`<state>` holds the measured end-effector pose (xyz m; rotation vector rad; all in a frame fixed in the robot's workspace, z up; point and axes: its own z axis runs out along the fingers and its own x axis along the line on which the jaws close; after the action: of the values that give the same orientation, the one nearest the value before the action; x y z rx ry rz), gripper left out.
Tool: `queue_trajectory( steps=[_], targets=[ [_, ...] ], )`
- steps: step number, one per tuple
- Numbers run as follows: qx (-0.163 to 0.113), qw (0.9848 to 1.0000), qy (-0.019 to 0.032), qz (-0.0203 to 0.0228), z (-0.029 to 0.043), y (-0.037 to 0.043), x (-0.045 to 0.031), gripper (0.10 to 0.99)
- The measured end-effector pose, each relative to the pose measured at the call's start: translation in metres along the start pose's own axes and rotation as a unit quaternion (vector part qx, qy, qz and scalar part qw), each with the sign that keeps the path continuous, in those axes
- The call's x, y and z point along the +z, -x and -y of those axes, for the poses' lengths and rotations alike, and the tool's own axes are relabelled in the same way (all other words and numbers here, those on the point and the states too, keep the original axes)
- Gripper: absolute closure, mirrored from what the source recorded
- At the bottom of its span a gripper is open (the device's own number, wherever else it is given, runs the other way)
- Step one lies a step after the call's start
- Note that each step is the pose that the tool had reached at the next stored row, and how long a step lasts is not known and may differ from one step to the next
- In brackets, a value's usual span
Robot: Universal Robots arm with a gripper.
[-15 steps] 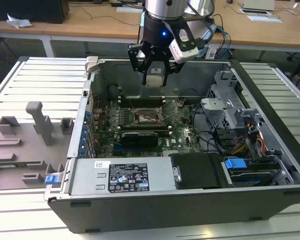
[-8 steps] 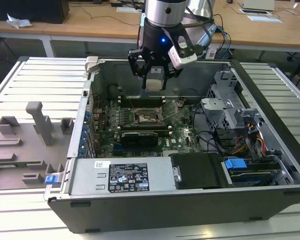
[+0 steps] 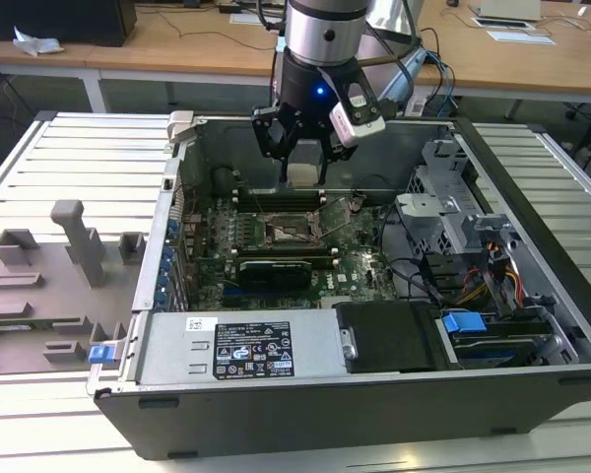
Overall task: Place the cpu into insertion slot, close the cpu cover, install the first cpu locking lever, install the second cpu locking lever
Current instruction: 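Place the cpu into insertion slot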
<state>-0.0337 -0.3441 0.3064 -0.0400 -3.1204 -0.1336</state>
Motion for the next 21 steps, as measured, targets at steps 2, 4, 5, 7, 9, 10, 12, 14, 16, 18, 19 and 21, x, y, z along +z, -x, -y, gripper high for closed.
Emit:
queue_trajectory(
  steps=[2,4,5,7,9,10,12,14,16,18,19,21],
  targets=[
    [0.000,1.0000,-0.0001,0.0000,0.0005,0.0001,0.0057,0.541],
    [0.000,1.0000,0.0000,0.0000,0.0009,0.0002,0.0102,0.541],
    [0.000,1.0000,0.0000,0.0000,0.0011,0.0002,0.0127,0.541],
    [0.000,1.0000,-0.0001,-0.0001,0.0018,0.0004,0.0203,0.541],
    [0.000,1.0000,0.0000,0.0000,0.0021,0.0005,0.0250,0.541],
    [0.000,1.0000,0.0000,0.0000,0.0023,0.0005,0.0271,0.541],
    [0.000,1.0000,0.0000,0.0000,0.0028,0.0006,0.0331,0.541],
    [0.000,1.0000,-0.0010,0.0000,0.0029,0.0006,0.0369,0.541],
    [0.000,1.0000,-0.0097,0.0003,-0.0008,0.0008,0.0404,0.541],
    [0.000,0.9999,-0.0154,0.0004,-0.0050,0.0010,0.0432,0.541],
    [0.000,0.9999,-0.0168,0.0004,-0.0070,0.0013,0.0448,0.541],
    [0.000,0.9998,-0.0178,0.0004,-0.0101,0.0021,0.0474,0.541]
  ],
)
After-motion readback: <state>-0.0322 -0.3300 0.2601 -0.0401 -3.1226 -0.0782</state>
